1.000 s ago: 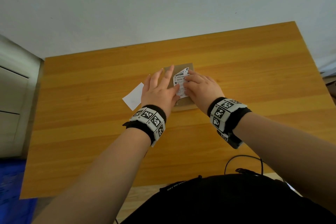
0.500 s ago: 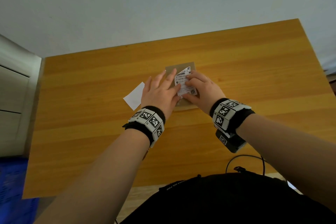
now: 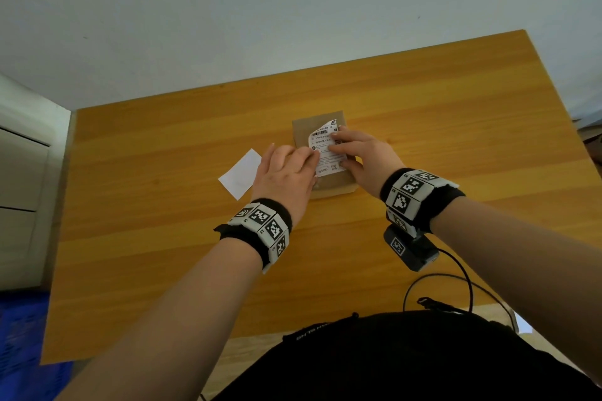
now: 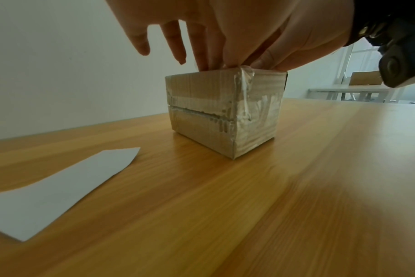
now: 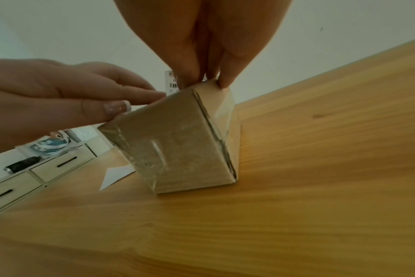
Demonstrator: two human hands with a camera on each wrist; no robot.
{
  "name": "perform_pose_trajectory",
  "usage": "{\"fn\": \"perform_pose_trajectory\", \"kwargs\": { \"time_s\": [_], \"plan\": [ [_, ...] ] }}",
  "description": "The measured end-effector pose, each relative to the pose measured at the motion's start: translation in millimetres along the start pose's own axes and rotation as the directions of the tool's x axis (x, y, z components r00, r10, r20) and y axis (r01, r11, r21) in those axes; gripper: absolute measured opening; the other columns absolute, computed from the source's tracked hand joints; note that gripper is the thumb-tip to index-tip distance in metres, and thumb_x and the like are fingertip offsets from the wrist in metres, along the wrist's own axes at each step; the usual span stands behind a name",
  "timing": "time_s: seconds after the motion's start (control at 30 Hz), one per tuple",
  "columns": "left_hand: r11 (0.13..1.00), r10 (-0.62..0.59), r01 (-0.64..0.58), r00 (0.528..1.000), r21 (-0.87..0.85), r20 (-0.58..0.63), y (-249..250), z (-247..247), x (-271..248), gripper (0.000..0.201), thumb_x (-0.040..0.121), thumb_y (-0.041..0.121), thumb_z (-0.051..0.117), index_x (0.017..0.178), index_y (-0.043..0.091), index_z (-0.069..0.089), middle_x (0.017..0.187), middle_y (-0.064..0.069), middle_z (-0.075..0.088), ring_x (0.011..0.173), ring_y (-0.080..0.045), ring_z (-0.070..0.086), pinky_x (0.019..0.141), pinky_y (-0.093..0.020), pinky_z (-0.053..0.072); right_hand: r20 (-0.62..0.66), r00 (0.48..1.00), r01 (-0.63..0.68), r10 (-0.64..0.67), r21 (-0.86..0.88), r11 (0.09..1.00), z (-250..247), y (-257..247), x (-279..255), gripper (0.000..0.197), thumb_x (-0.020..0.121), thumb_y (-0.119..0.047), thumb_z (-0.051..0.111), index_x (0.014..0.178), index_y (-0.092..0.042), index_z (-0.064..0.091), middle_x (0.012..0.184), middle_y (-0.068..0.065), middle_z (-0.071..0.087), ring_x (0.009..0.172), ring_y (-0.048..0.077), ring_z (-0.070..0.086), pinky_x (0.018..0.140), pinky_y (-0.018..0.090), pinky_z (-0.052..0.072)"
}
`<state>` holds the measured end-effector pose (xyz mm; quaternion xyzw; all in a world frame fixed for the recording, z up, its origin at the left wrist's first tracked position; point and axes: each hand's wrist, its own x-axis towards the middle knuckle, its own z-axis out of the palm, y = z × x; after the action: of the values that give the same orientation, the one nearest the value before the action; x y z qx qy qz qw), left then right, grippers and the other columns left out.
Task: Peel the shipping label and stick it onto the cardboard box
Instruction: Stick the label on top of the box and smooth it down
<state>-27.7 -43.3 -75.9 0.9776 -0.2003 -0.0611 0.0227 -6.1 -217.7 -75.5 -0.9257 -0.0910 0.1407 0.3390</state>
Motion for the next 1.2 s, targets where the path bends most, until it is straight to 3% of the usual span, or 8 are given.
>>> {"fn": "perform_pose_trajectory", "kwargs": {
  "time_s": [0.27, 0.4, 0.5, 0.6, 0.7, 0.83, 1.03, 1.2],
  "plan": [
    [0.998, -0.020, 0.017, 0.998, -0.053, -0.065, 0, -9, 15, 0.030, 0.091, 0.030, 0.051, 0.114, 0.019, 0.066, 0.118, 0.003, 0.066, 0.123, -0.024, 0.049, 0.115, -0.043, 0.021, -0.038, 0.993, 0.110, -0.114, -0.086, 0.990, 7, 3, -4, 0.029, 0.094, -0.009, 0.052, 0.121, -0.009, 0.063, 0.144, 0.007, 0.047, 0.139, 0.021, 0.036, 0.114, 0.035, 0.034],
    [1.000, -0.008, 0.007, 0.997, -0.014, -0.072, -1, -12, 20, 0.027, 0.082, 0.032, 0.062, 0.103, 0.016, 0.070, 0.120, 0.001, 0.065, 0.121, -0.027, 0.051, 0.108, -0.044, 0.032, -0.028, 0.993, 0.105, -0.111, -0.147, 0.983, 10, 4, -2, 0.030, 0.094, -0.015, 0.052, 0.122, -0.012, 0.063, 0.146, 0.005, 0.045, 0.140, 0.022, 0.035, 0.112, 0.037, 0.036],
    [0.998, -0.037, 0.038, 0.999, -0.047, 0.017, -3, -13, 21, 0.031, 0.089, 0.037, 0.052, 0.114, 0.022, 0.061, 0.140, 0.008, 0.052, 0.134, -0.025, 0.035, 0.113, -0.044, 0.021, -0.013, 0.995, 0.096, -0.100, -0.196, 0.976, 9, 3, -2, 0.032, 0.096, -0.019, 0.049, 0.125, -0.015, 0.061, 0.150, 0.003, 0.040, 0.141, 0.021, 0.033, 0.110, 0.040, 0.039],
    [0.998, -0.050, 0.052, 0.997, -0.027, 0.055, -4, -11, 21, 0.032, 0.093, 0.040, 0.043, 0.120, 0.026, 0.054, 0.148, 0.010, 0.041, 0.140, -0.024, 0.025, 0.116, -0.045, 0.013, -0.004, 0.995, 0.094, -0.098, -0.237, 0.967, 9, 3, -1, 0.032, 0.096, -0.020, 0.047, 0.126, -0.015, 0.059, 0.149, 0.002, 0.041, 0.142, 0.019, 0.031, 0.109, 0.043, 0.039],
    [0.997, -0.065, 0.069, 0.993, -0.029, 0.097, -4, -9, 22, 0.031, 0.094, 0.040, 0.041, 0.121, 0.027, 0.051, 0.152, 0.010, 0.034, 0.142, -0.026, 0.021, 0.117, -0.047, 0.012, 0.024, 0.996, 0.084, -0.081, -0.282, 0.956, 8, 2, 1, 0.034, 0.097, -0.021, 0.044, 0.129, -0.017, 0.054, 0.151, 0.000, 0.038, 0.143, 0.019, 0.028, 0.111, 0.046, 0.035],
    [0.995, -0.082, 0.088, 0.988, -0.040, 0.132, -7, -10, 25, 0.029, 0.092, 0.043, 0.042, 0.118, 0.030, 0.049, 0.154, 0.012, 0.029, 0.144, -0.026, 0.017, 0.118, -0.048, 0.010, 0.071, 0.996, 0.070, -0.048, -0.351, 0.934, 4, -1, 4, 0.045, 0.096, -0.021, 0.041, 0.141, -0.026, 0.038, 0.155, -0.008, 0.027, 0.143, 0.017, 0.021, 0.115, 0.040, 0.029],
    [0.994, -0.096, 0.104, 0.982, -0.044, 0.164, -10, -11, 29, 0.031, 0.090, 0.046, 0.044, 0.118, 0.032, 0.045, 0.155, 0.013, 0.025, 0.144, -0.024, 0.016, 0.119, -0.051, 0.008, 0.097, 0.995, 0.050, -0.011, -0.409, 0.911, 6, -13, 13, 0.058, 0.090, -0.027, 0.042, 0.146, -0.023, 0.027, 0.156, -0.007, 0.022, 0.138, 0.023, 0.022, 0.112, 0.040, 0.033],
    [0.992, -0.105, 0.115, 0.979, -0.048, 0.174, -10, -12, 29, 0.034, 0.092, 0.045, 0.041, 0.123, 0.030, 0.043, 0.157, 0.013, 0.021, 0.146, -0.019, 0.015, 0.119, -0.049, 0.005, 0.080, 0.997, 0.031, 0.010, -0.488, 0.872, 10, -21, 15, 0.059, 0.093, -0.027, 0.038, 0.149, -0.019, 0.018, 0.156, -0.006, 0.018, 0.134, 0.024, 0.024, 0.107, 0.038, 0.035]
  ]
}}
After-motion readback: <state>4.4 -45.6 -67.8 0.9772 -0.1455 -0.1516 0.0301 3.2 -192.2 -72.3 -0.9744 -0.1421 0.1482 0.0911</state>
